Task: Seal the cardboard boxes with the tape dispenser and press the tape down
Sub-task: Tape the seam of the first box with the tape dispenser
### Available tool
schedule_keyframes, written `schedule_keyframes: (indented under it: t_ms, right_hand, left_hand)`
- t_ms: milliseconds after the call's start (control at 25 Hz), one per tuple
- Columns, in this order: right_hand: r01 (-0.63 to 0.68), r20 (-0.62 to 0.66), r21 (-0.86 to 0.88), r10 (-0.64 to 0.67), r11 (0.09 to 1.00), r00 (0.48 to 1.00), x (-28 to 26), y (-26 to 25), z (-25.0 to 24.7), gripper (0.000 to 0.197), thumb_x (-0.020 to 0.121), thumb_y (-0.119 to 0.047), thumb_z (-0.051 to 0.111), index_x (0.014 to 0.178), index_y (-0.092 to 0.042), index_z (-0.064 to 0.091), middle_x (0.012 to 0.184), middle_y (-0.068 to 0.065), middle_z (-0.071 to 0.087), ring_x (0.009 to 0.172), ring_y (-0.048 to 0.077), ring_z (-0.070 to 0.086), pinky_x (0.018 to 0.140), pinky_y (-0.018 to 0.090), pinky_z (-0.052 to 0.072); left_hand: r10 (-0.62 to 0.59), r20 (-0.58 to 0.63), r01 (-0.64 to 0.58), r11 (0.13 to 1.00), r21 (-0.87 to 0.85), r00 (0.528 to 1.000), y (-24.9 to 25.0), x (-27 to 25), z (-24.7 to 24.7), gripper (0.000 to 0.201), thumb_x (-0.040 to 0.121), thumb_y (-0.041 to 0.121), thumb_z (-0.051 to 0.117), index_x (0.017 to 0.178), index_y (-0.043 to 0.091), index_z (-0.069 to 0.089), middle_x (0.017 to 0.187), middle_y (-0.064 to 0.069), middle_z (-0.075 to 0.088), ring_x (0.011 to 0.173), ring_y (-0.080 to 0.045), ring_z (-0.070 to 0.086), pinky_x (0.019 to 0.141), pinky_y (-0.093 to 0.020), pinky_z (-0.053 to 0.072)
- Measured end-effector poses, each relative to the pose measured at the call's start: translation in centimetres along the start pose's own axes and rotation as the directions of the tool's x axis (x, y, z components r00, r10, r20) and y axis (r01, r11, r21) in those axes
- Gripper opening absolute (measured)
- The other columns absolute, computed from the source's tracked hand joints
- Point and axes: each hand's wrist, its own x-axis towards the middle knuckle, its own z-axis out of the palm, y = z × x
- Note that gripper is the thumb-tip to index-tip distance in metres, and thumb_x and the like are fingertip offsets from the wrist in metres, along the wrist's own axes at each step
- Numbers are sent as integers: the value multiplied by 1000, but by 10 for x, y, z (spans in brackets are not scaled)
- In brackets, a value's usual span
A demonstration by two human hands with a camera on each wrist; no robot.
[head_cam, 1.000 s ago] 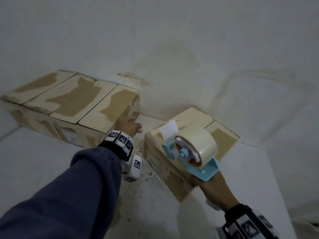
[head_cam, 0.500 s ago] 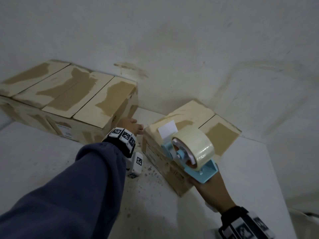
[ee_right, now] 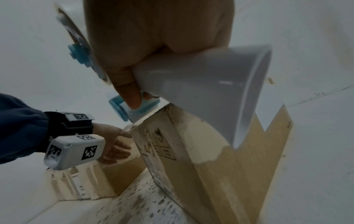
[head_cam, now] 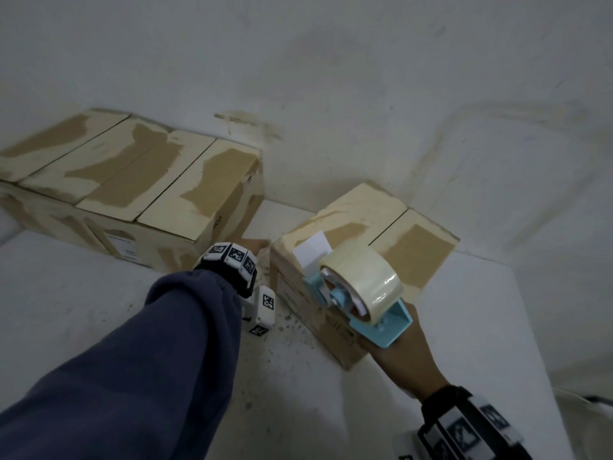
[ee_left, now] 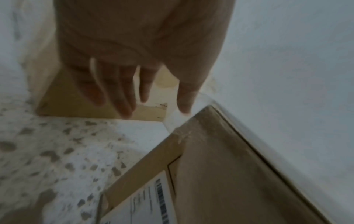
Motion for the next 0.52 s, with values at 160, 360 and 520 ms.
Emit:
schedule_keyframes:
  t_ms: [160,360,520]
  right_hand:
    - [-25,20,-17,26,1000,999,5,-8,7,44,63,-31,79,86,0,58,85,28,63,79,48,60,65,64,47]
    - [-63,75,-21,64,998,995,1,-17,13,28,69,-20,78,81,-5,58,85,26,65,81,46,61,63,54,51]
    - [-174,91,21,171,985,981,-10,-32,5,29,72,3,74,83,-21,63,71,-15,71,62,-5,62,55,12,48]
  left_hand:
    - [656,-86,-571,708,417,750,10,-29,11,38,92,24,47,122,5,59,127,-13,59,119,-31,53,99,-32,40]
    - [459,300,-520,490,700,836,-3,-43,34,54,101,25,29,151,17,9,160,-5,3,147,-21,1,118,-49,1]
    - [448,243,-452,452,769,860,-3,-46,39,60,100,30,32,150,8,8,159,-6,2,147,-20,1,118,-52,0]
